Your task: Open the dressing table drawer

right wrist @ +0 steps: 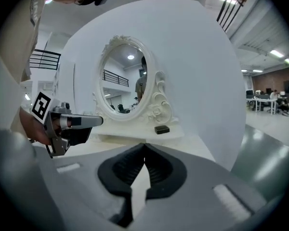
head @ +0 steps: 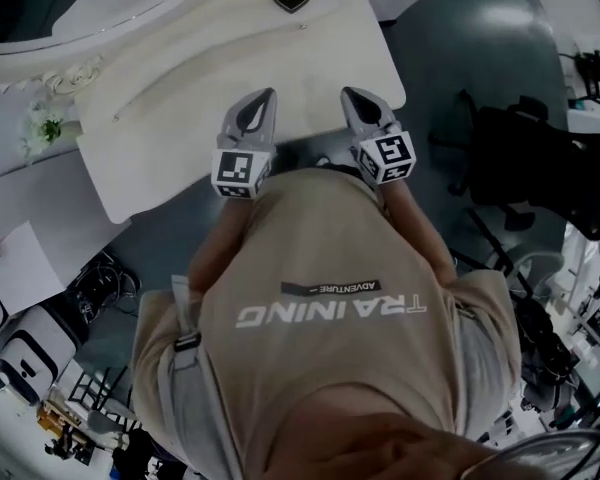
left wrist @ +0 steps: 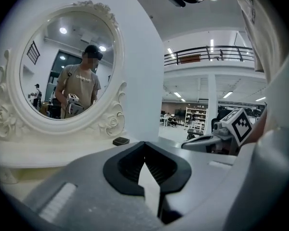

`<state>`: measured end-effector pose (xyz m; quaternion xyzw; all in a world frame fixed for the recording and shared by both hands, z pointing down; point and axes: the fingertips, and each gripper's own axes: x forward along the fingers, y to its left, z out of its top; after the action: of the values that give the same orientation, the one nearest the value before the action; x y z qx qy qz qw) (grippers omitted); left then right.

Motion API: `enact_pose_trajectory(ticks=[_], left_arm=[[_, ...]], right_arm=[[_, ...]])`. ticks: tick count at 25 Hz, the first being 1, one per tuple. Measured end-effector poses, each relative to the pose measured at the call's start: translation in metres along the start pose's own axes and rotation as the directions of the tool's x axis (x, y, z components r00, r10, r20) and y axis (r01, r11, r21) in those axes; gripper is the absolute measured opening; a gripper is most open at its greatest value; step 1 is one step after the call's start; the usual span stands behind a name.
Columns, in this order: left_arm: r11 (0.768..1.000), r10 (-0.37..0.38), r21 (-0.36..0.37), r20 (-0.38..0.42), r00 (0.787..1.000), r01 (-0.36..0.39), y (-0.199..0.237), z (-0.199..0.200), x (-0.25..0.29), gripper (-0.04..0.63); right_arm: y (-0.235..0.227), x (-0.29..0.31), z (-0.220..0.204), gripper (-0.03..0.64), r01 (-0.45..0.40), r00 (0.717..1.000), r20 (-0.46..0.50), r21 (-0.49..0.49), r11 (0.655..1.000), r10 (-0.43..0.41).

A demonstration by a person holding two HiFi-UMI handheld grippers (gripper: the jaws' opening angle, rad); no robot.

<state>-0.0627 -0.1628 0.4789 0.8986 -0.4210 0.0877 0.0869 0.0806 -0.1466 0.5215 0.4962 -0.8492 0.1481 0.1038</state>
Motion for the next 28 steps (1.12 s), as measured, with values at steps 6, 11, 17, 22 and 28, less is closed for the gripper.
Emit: enact_pose_trajectory(ticks=[6, 11, 17, 22, 28], left_arm=[[1.000, -0.011, -0.006, 0.032, 0.999, 0.011, 0.028, -0.003, 0.021, 0.006], [1.000, 0.019, -0.024, -0.011, 1.000, -0.019, 0.047, -0.008, 0.010, 0.006], [0.997, 0.075, -0.023, -0.066, 0.995, -0.076, 0.063, -0.018, 0.019, 0.006], [0.996, 0.079, -0.023, -0.118, 0.990, -0.082, 0.067, -0.022, 0.026, 0.006], [0.993, 0.098, -0.052, -0.162, 0.982, -0.108, 0.083, -0.033, 0.032, 0.006]], right_arm=[[-0.014, 0.051, -0.015, 0.003, 0.002, 0.996, -0.088, -0.022, 1.000, -0.004], [-0.026, 0.096, -0.017, 0.003, -0.006, 0.993, -0.116, -0.014, 1.000, 0.004], [-0.058, 0.154, -0.021, 0.097, 0.028, 0.991, -0.134, -0.017, 0.999, -0.030], [-0.074, 0.197, -0.037, 0.130, 0.037, 0.981, -0.189, -0.037, 0.999, -0.044], [-0.087, 0.232, -0.055, 0.138, 0.063, 0.971, -0.230, -0.025, 0.998, -0.067]])
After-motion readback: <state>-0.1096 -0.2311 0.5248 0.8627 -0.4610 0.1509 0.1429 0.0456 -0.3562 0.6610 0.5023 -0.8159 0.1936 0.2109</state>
